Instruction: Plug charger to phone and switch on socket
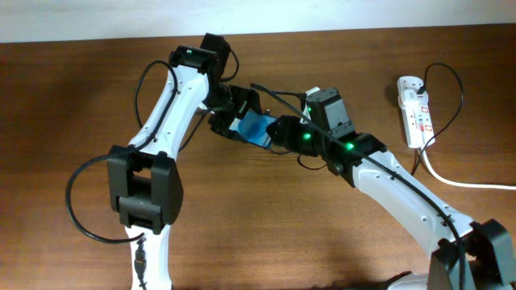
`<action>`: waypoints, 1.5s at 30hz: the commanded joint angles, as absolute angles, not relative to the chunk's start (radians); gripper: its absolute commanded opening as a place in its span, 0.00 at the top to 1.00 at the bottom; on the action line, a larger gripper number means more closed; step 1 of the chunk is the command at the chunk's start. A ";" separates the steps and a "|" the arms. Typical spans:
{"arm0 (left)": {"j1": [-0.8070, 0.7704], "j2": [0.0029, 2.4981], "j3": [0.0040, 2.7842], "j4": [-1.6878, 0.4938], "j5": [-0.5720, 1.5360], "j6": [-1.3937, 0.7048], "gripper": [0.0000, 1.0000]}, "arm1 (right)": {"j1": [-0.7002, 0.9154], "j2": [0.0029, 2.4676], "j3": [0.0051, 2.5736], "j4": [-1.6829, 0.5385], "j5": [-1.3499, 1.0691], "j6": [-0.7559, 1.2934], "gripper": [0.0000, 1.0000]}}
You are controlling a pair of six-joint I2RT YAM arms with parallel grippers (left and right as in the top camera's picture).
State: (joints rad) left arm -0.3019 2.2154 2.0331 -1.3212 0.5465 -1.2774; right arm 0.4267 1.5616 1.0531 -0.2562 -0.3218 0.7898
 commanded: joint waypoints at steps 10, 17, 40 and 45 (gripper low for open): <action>-0.323 2.204 2.060 -1.324 0.628 -1.317 1.00 | 0.466 1.619 1.068 -0.171 -0.290 0.844 0.70; -0.323 2.204 2.060 -1.326 0.642 -1.316 1.00 | 0.480 1.626 1.068 -0.160 -0.295 0.848 0.71; -0.309 2.204 2.060 -1.325 0.640 -1.316 0.36 | 0.414 1.626 1.068 -0.226 -0.331 0.854 0.96; -0.266 2.204 2.060 -1.230 0.726 -1.016 0.36 | 0.292 1.533 1.068 -0.302 -0.359 0.816 0.96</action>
